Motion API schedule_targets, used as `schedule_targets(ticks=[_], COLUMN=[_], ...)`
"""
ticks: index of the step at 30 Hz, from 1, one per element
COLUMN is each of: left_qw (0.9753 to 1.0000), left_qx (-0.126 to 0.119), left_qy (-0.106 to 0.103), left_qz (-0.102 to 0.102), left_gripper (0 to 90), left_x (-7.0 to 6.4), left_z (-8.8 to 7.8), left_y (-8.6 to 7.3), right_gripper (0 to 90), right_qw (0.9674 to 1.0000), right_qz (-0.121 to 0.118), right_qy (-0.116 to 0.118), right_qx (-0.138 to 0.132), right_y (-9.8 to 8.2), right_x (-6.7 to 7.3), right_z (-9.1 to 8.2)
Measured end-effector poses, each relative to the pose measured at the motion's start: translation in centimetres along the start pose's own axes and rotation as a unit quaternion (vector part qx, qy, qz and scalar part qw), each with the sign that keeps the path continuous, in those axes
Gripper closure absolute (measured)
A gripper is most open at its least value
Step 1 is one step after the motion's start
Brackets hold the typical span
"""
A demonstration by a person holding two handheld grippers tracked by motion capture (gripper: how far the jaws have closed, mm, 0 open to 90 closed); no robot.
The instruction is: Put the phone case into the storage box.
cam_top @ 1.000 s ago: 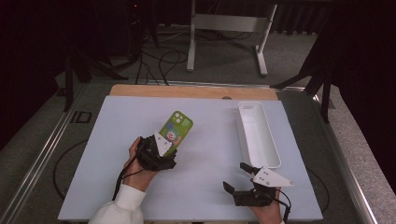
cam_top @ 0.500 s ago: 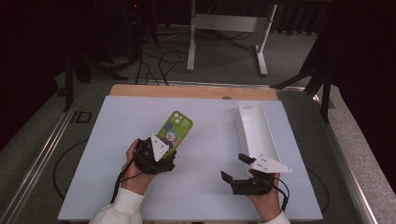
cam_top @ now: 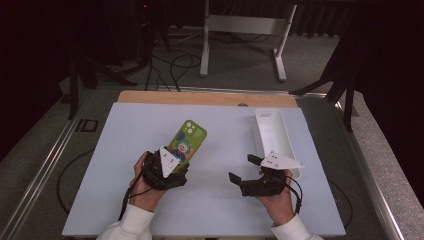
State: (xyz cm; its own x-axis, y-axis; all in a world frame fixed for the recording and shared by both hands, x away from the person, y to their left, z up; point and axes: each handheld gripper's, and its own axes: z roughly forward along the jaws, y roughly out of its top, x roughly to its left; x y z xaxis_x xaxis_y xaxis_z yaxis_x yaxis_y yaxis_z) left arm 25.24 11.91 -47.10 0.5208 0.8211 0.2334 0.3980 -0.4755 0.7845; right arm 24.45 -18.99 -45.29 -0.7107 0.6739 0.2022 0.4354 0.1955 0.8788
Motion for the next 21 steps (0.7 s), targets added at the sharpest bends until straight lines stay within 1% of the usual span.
schedule_targets(ticks=[1,2,5,7,8,9,11,14,17,21], left_qw=[1.0,1.0,0.9999,0.9999,0.9997,0.9997,0.9997,0.9996,0.9994,0.9992], left_qx=[-0.002,-0.002,-0.008,-0.008,-0.013,-0.013,-0.014,-0.018,-0.023,-0.031], left_qy=[-0.001,-0.001,-0.011,-0.011,-0.016,-0.016,-0.017,-0.02,-0.022,-0.026], left_qz=[-0.001,-0.001,-0.01,-0.01,-0.013,-0.013,-0.01,-0.012,-0.009,-0.009], left_gripper=[16.2,16.2,16.2,16.2,16.2,16.2,16.2,16.2,16.2,16.2], left_x=[0.0,0.0,0.1,0.1,-0.1,-0.1,-0.2,-0.4,-0.5,-0.6], left_z=[-0.1,-0.1,-0.2,-0.2,-0.3,-0.3,-0.3,-0.3,-0.5,-0.7], left_y=[0.0,0.0,-0.1,-0.1,-0.3,-0.3,-0.3,-0.3,-0.3,-0.2], right_gripper=[9.1,9.1,9.1,9.1,9.1,9.1,9.1,9.1,9.1,9.1], right_qw=[1.0,1.0,0.9999,0.9998,0.9998,0.9998,0.9997,0.9997,0.9997,0.9997], right_qz=[0.005,0.005,0.015,0.018,0.018,0.017,0.019,0.022,0.021,0.021], right_qy=[0.0,0.0,-0.004,-0.004,-0.004,-0.01,-0.013,-0.006,-0.008,-0.002], right_qx=[-0.002,-0.002,-0.007,-0.005,-0.005,-0.006,-0.009,-0.01,-0.006,-0.007], right_y=[0.4,0.4,1.1,1.3,1.3,1.9,2.3,2.8,3.4,4.0], right_x=[-0.1,-0.1,-0.2,-0.1,-0.1,0.1,0.2,0.2,0.3,0.4], right_z=[0.2,0.2,0.5,0.6,0.6,0.9,1.0,1.3,1.6,2.1])
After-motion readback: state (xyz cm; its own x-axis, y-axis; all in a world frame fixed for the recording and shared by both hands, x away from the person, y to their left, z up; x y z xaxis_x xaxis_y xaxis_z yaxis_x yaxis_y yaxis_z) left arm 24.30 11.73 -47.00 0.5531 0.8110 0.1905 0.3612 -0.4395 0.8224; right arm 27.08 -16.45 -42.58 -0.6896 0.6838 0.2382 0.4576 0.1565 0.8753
